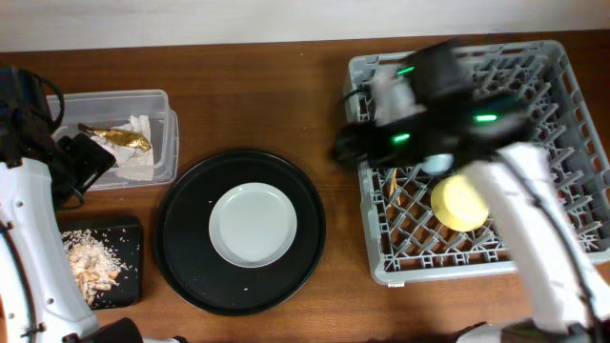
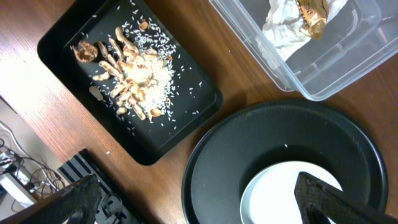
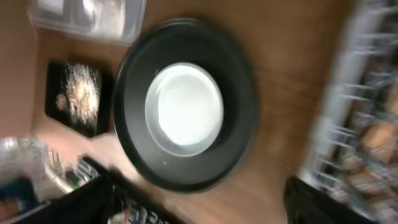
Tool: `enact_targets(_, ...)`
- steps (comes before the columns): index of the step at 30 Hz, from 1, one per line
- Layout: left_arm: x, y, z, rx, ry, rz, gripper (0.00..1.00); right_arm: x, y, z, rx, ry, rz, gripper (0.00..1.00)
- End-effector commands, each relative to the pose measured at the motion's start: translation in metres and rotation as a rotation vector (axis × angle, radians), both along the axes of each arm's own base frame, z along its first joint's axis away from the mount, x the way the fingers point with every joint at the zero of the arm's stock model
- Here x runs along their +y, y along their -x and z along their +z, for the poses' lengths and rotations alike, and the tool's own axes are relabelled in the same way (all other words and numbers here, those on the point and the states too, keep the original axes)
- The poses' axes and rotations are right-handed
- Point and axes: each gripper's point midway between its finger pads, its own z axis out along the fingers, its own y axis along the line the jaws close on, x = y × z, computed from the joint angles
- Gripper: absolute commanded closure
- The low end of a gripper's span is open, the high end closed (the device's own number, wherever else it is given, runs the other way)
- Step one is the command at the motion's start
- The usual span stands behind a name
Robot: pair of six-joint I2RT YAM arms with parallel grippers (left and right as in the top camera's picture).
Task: Sort waste into correct bins and load items into the dishwasher rack
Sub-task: 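Reach the right gripper to the white plate and grasp its rim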
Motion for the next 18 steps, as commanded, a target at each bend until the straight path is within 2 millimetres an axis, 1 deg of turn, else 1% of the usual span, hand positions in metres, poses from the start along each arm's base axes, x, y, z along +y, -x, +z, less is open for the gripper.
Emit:
enact_targets(1, 0.003, 0.001, 0.002, 0.0, -0.016, -0.001, 0.01, 0.038, 0.013, -0.068, 0.142, 0.111, 0.007, 0.21)
enact_targets(4, 0.003, 0.001, 0.002, 0.0, -0.016, -0.001, 0.01, 0.077, 0.02, -0.118, 0.21, 0.157, 0.071, 0.39)
enact_targets(6, 0.003, 0.001, 0.002, 0.0, -0.016, -0.001, 0.01, 0.095, 0.025, -0.145, 0.26, 0.182, 0.075, 0.44)
enact_targets(8, 0.003, 0.001, 0.002, 0.0, -0.016, -0.001, 0.01, 0.108, 0.028, -0.173, 0.308, 0.218, 0.06, 0.45)
enact_targets(10, 0.003, 0.001, 0.002, 0.0, -0.016, -0.001, 0.01, 0.11, 0.03, -0.198, 0.343, 0.275, 0.025, 0.45)
enact_targets(12, 0.004, 0.001, 0.002, 0.0, -0.016, -0.001, 0.01, 0.113, 0.036, -0.223, 0.381, 0.318, 0.031, 0.45)
enact_targets(15, 0.003, 0.001, 0.002, 0.0, -0.016, -0.001, 0.01, 0.106, 0.036, -0.247, 0.405, 0.38, 0.022, 0.45)
enact_targets(16, 0.004, 0.001, 0.002, 0.0, -0.016, -0.001, 0.01, 0.104, 0.036, -0.252, 0.409, 0.397, 0.019, 0.45)
enact_targets(18, 0.003, 0.001, 0.002, 0.0, -0.016, -0.001, 0.01, 0.103, 0.036, -0.255, 0.412, 0.404, 0.018, 0.45)
